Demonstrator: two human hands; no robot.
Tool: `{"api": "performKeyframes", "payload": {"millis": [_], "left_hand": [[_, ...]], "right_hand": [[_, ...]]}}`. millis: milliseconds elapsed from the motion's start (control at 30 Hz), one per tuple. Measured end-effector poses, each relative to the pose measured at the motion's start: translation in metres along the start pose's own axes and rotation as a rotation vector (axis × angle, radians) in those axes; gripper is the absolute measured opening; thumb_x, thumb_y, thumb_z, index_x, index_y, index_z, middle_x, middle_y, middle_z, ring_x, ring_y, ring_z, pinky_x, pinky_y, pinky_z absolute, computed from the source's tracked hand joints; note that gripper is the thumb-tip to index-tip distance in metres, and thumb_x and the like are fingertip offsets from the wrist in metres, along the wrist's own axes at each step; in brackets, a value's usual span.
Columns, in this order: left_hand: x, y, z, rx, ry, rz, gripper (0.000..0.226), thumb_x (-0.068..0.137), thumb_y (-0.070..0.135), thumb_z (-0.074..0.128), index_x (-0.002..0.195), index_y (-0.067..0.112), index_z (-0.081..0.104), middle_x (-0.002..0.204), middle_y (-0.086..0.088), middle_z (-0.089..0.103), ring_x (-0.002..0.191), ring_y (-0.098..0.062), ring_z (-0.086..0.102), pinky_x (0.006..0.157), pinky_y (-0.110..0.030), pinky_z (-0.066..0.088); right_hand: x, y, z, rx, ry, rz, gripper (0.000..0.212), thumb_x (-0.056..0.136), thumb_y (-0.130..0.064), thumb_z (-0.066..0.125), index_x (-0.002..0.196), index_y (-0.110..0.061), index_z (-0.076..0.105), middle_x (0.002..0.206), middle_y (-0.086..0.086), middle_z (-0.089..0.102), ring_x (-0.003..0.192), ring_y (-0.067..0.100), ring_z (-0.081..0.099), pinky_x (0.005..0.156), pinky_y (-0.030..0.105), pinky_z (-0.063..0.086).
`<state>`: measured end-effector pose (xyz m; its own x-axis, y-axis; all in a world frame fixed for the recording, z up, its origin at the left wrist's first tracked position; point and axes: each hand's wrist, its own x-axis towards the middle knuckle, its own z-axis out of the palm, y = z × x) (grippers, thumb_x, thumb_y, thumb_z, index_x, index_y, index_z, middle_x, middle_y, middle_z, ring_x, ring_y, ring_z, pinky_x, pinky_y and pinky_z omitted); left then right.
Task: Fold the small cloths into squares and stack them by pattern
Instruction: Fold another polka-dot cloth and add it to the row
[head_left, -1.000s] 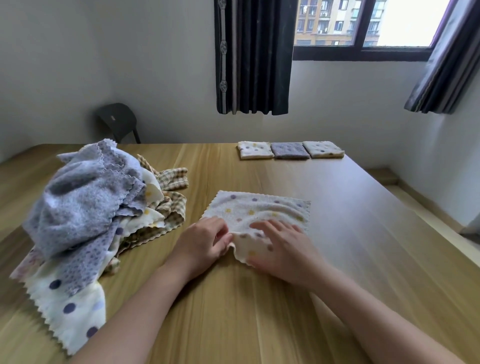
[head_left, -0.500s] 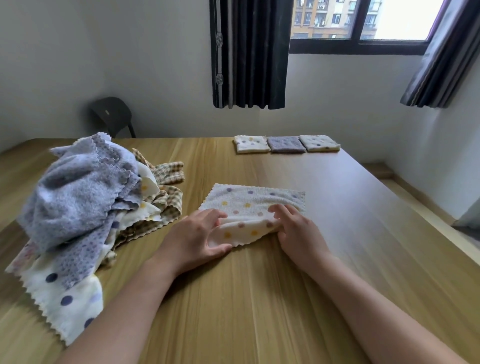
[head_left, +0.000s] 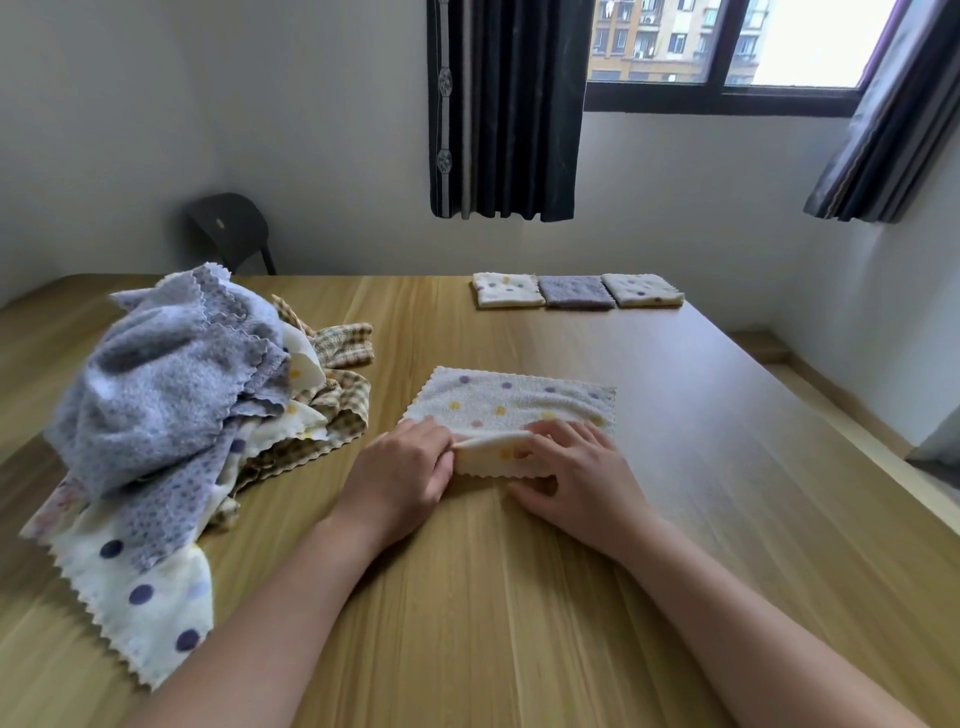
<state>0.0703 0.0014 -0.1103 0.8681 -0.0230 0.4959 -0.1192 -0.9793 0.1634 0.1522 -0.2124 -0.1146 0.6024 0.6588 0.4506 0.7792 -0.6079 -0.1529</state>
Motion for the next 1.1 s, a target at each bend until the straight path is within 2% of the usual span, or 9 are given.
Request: {"api": "performKeyframes", "payload": {"millis": [133,267,400,533,633,733,867,1000,1100], "left_hand": [[0.000,-0.001,0.002,-0.116,-0.007,-0.082,0.033,0.093,0.043,0.024,0.074,0.023,0.043,0.071,0.010,0.048,0.074,-0.013,0.048,0.059,-0.023,0.029],[0.000,-0.003,0.000,-0.231,-0.018,-0.162,0.035,0.093,0.043,0.027,0.071,0.020,0.043,0.065,0.009,0.044,0.066,-0.008,0.043,0.058,-0.027,0.028],[-0.001,-0.004,-0.004,-0.109,-0.040,-0.051,0.044,0.082,0.064,0.037,0.084,0.022,0.047,0.076,0.012,0.052,0.069,-0.007,0.049,0.056,-0.022,0.030],[-0.001,-0.005,0.000,0.033,-0.035,0.007,0.047,0.068,0.023,0.074,0.105,0.023,0.044,0.095,0.006,0.062,0.083,-0.020,0.060,0.062,-0.026,0.036],[-0.003,-0.011,-0.001,0.042,0.025,-0.055,0.060,0.061,-0.007,0.065,0.107,0.024,0.042,0.095,0.003,0.066,0.077,-0.023,0.063,0.056,-0.027,0.041],[-0.006,-0.014,-0.005,-0.137,0.097,-0.195,0.039,0.072,-0.010,0.060,0.099,0.018,0.055,0.089,0.005,0.066,0.078,-0.020,0.065,0.058,-0.029,0.046],[-0.010,-0.015,-0.013,-0.468,0.208,-0.358,0.012,0.085,0.006,0.067,0.087,0.017,0.064,0.076,0.010,0.067,0.070,-0.003,0.062,0.061,-0.009,0.042],[-0.018,-0.019,-0.020,-0.684,0.279,-0.463,0.010,0.093,0.020,0.061,0.088,0.013,0.067,0.078,0.003,0.070,0.075,-0.017,0.067,0.069,-0.033,0.055],[-0.018,-0.015,-0.021,-0.705,0.276,-0.483,0.011,0.094,0.017,0.059,0.087,0.016,0.068,0.080,0.000,0.071,0.073,-0.018,0.065,0.066,-0.031,0.053]], "right_hand": [[0.003,0.003,0.004,-0.053,0.013,0.090,0.042,0.079,-0.057,0.050,0.106,-0.029,0.067,0.125,-0.003,0.060,0.119,0.023,0.054,0.108,0.054,0.034],[0.005,0.008,0.007,-0.090,0.110,0.174,0.016,0.076,-0.026,0.070,0.092,-0.021,0.066,0.110,-0.003,0.063,0.108,0.027,0.059,0.106,0.051,0.033],[0.005,0.009,0.005,-0.034,0.218,0.154,0.005,0.077,-0.020,0.060,0.080,-0.016,0.062,0.100,-0.001,0.063,0.098,0.027,0.060,0.098,0.048,0.040],[0.005,0.008,-0.002,0.155,0.367,0.190,0.016,0.077,-0.026,0.048,0.082,-0.014,0.058,0.111,0.000,0.063,0.103,0.024,0.057,0.091,0.039,0.040],[0.003,0.009,-0.008,0.429,0.447,0.224,0.006,0.079,-0.017,0.053,0.084,-0.016,0.056,0.105,-0.006,0.063,0.099,0.018,0.060,0.086,0.026,0.045],[0.000,0.011,-0.014,0.665,0.427,0.333,0.014,0.080,-0.006,0.059,0.086,-0.018,0.058,0.092,-0.010,0.068,0.087,0.003,0.063,0.073,0.014,0.048],[-0.002,0.013,-0.021,0.844,0.469,0.424,0.005,0.081,-0.012,0.062,0.084,-0.017,0.062,0.074,-0.009,0.064,0.069,0.005,0.061,0.061,0.016,0.047],[-0.007,0.014,-0.028,0.996,0.436,0.473,0.009,0.089,-0.011,0.064,0.082,-0.016,0.065,0.070,-0.006,0.065,0.064,0.007,0.063,0.053,0.027,0.052],[-0.010,0.019,-0.032,0.933,0.330,0.544,0.014,0.094,-0.014,0.057,0.086,-0.019,0.067,0.076,0.008,0.068,0.073,0.028,0.066,0.062,0.045,0.054]]}}
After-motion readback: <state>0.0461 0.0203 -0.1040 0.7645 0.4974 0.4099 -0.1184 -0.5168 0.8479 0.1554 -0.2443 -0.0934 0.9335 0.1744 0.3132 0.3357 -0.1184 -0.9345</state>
